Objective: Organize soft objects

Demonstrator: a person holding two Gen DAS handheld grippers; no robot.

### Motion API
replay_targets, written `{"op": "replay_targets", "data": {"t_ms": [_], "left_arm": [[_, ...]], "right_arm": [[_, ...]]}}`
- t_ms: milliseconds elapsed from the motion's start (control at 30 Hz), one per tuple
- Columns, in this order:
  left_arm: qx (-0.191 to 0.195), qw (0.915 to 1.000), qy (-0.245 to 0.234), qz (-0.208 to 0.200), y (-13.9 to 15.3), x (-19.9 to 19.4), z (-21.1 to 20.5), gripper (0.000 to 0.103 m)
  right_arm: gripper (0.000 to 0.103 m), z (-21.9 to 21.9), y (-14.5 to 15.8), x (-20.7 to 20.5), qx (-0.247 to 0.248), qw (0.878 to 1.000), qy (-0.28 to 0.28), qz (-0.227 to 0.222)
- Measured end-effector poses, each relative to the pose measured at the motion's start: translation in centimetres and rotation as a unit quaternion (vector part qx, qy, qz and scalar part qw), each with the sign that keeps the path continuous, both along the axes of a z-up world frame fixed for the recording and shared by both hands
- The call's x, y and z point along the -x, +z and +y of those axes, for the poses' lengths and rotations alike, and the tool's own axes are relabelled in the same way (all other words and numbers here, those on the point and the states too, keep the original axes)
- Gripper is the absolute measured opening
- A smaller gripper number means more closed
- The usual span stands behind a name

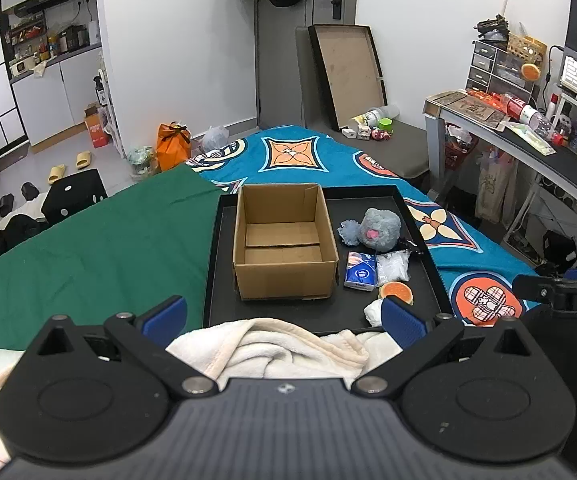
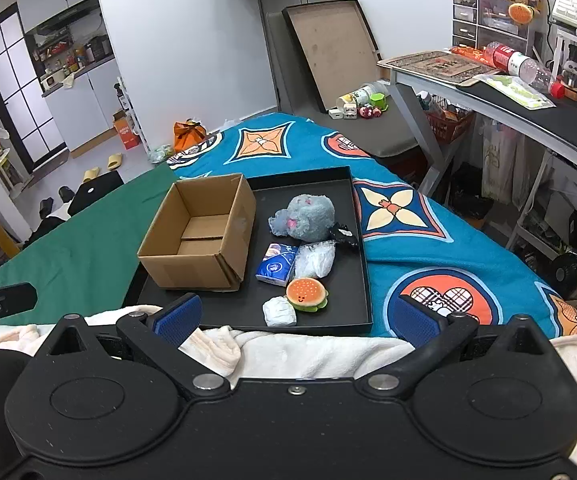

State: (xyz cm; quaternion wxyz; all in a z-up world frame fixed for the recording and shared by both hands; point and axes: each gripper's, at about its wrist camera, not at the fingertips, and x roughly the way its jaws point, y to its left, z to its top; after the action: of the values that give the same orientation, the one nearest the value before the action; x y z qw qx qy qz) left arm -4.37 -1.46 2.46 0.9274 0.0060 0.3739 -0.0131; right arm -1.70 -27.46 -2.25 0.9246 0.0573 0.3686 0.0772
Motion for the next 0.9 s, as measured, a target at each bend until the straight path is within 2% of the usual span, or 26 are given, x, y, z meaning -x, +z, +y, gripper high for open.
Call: {"op": "replay_targets", "data": {"t_ms": [433,900], "left_arm": [[0.009,0.9999,0.007,0.008,-0.9,-2.7,0.1,0.102],[0.014,0.9992,0.028,0.024,-2.5,-6.5,0.6,0.102]], "right_arm": [[0.103,-0.3,-0.9,-2.0,0.002,1.000,-0.004,0.006],[0.103,-1.3,-3.0,-5.4,-0.025,0.999,-0.005,0.030]]}}
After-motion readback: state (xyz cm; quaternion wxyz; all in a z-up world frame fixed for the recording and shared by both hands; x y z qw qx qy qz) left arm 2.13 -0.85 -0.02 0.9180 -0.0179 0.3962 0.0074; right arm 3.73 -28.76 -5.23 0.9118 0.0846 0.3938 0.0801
